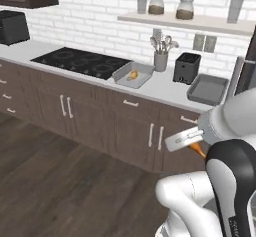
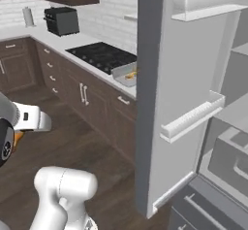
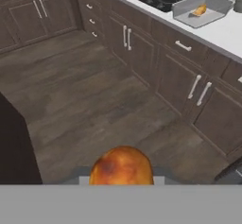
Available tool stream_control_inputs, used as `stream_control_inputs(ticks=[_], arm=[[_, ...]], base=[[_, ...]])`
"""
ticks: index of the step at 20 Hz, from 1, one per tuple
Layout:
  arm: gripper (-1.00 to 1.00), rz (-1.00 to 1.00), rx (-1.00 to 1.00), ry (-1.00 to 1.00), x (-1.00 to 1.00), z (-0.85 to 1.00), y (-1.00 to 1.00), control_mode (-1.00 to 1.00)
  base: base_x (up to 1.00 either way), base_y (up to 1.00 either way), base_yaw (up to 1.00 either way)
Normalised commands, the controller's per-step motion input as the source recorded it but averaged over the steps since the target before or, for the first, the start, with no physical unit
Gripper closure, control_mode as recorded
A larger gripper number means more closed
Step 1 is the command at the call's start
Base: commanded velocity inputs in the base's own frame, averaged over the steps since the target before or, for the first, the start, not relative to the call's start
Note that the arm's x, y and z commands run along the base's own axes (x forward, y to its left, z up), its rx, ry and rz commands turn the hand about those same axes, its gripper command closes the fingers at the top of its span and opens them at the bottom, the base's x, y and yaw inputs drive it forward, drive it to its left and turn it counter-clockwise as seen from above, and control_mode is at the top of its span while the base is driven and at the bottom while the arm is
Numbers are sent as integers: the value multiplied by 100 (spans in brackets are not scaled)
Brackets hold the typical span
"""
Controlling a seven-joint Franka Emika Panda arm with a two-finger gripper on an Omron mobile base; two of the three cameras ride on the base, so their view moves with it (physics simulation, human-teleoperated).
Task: Place one mushroom and one chicken drumstick in each tupperware on the nearby counter, to pack two identical lunches.
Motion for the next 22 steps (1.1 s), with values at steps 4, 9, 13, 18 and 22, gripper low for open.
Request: stream_control_inputs(ticks=[4,9,13,18,22], arm=[[100,0,0,0,0,0,0,100],[100,0,0,0,0,0,0,100],[100,0,0,0,0,0,0,100],[100,0,0,0,0,0,0,100],[100,0,0,0,0,0,0,100]], base=[[100,-21,0],[100,46,-1],[100,80,-9],[100,55,-50],[66,54,-85]])
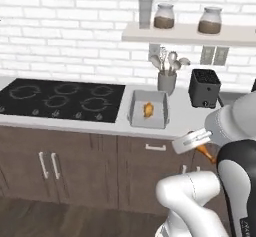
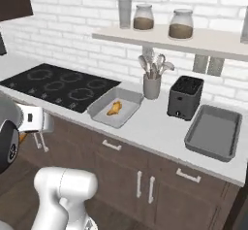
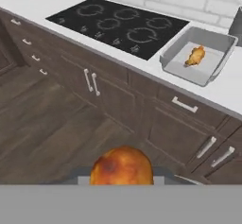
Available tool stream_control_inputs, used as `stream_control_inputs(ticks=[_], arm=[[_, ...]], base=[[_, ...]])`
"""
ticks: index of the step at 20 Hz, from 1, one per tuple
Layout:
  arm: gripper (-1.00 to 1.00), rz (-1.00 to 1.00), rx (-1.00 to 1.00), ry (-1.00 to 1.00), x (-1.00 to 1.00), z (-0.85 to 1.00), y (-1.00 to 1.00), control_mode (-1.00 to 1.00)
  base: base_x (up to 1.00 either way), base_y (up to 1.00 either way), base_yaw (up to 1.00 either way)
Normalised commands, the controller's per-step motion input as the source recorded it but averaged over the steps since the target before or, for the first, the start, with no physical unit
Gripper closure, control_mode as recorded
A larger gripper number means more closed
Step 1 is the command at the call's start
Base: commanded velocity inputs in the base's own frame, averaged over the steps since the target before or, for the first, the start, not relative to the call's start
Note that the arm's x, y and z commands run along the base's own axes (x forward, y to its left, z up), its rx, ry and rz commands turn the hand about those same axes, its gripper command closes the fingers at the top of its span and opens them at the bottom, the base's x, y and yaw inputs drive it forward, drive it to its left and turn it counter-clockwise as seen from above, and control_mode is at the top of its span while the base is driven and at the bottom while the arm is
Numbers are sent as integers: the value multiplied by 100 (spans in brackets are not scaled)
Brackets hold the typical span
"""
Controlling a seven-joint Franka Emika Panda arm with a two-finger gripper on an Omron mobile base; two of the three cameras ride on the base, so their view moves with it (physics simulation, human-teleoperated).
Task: Place one mushroom and one chicken drumstick in each tupperware on the nearby counter, to pack two identical lunches.
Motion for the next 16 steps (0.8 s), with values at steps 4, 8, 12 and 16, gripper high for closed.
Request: stream_control_inputs(ticks=[4,8,12,16], arm=[[100,0,0,0,0,0,0,100],[100,0,0,0,0,0,0,100],[100,0,0,0,0,0,0,100],[100,0,0,0,0,0,0,100]], base=[[34,19,-96],[51,-23,-85],[49,-16,-39],[8,-21,0]])
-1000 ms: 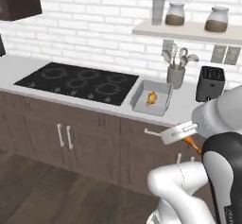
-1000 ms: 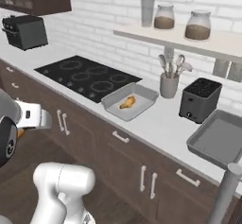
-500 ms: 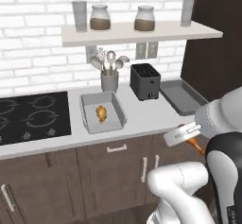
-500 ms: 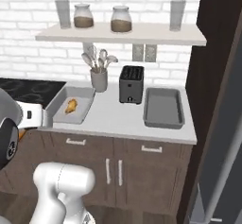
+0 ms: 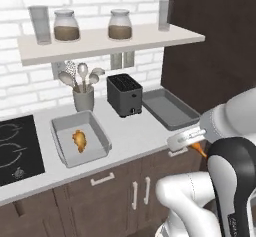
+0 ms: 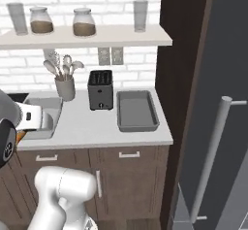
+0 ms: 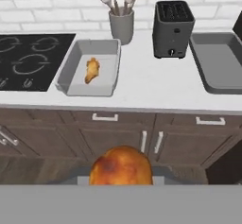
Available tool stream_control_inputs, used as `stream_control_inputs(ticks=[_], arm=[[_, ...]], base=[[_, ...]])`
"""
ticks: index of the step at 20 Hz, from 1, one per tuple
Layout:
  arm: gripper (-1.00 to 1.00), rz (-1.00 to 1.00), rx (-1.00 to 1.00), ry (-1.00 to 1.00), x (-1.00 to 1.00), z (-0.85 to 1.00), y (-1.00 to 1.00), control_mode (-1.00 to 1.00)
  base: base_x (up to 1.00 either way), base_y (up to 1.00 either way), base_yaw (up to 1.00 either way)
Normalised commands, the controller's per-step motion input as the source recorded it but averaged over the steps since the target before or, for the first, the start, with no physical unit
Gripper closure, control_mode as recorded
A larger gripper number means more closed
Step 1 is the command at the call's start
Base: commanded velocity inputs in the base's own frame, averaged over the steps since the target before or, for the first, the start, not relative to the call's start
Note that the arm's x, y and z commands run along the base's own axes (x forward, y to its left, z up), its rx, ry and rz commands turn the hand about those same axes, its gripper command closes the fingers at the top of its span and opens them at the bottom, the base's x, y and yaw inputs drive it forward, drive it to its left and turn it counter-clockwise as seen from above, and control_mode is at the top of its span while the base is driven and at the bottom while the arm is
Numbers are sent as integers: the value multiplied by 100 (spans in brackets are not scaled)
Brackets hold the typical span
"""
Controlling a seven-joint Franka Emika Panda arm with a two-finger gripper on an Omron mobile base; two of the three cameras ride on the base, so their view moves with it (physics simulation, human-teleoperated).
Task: Place one mushroom and one chicken drumstick in each tupperware on the nearby counter, to pack two identical lunches.
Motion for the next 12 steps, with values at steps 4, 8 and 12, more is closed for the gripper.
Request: stream_control_inputs(ticks=[4,8,12], arm=[[100,0,0,0,0,0,0,100],[100,0,0,0,0,0,0,100],[100,-5,0,5,25,-2,-22,-100]], base=[[50,-61,-3],[95,-29,-8],[75,-17,-5]])
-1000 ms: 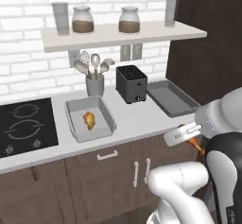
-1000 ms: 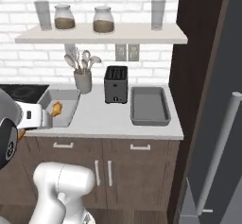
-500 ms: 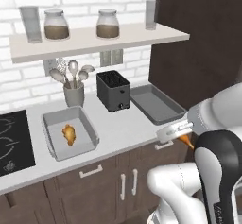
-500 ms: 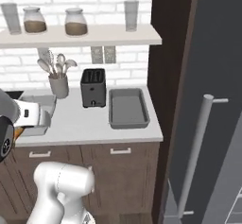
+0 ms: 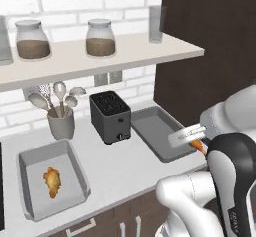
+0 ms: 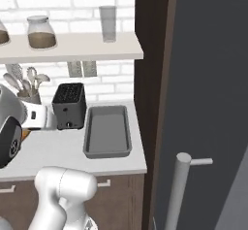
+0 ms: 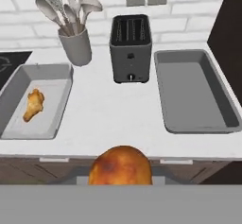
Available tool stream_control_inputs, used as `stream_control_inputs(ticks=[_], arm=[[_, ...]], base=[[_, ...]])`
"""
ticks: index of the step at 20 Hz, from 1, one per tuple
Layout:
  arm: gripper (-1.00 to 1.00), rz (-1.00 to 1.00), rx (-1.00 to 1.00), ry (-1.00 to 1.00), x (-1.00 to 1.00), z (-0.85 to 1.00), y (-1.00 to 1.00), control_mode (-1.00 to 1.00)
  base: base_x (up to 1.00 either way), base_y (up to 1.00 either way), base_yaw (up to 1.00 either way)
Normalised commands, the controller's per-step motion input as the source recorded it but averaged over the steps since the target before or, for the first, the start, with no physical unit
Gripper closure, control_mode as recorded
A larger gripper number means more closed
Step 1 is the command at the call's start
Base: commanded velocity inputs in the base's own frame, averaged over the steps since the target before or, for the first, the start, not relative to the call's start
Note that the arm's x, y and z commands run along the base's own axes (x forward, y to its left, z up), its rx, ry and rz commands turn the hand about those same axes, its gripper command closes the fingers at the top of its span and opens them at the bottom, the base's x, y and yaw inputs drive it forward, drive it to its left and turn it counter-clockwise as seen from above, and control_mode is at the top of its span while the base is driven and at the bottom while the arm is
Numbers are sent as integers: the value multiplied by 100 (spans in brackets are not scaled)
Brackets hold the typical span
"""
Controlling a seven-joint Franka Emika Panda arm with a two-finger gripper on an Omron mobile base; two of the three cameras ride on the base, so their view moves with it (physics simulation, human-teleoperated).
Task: Place one mushroom and one chicken drumstick in each tupperware on the nearby counter, to pack two identical lunches.
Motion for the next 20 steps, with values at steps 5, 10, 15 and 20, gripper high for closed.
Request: stream_control_inputs(ticks=[5,10,15,20], arm=[[100,-21,0,24,100,-23,-100,-100],[100,-11,0,18,100,-43,-84,-100],[100,0,0,4,96,-65,-14,-100],[100,0,0,6,17,-14,0,-100]], base=[[0,0,0],[0,0,0],[0,0,0],[0,0,0]])
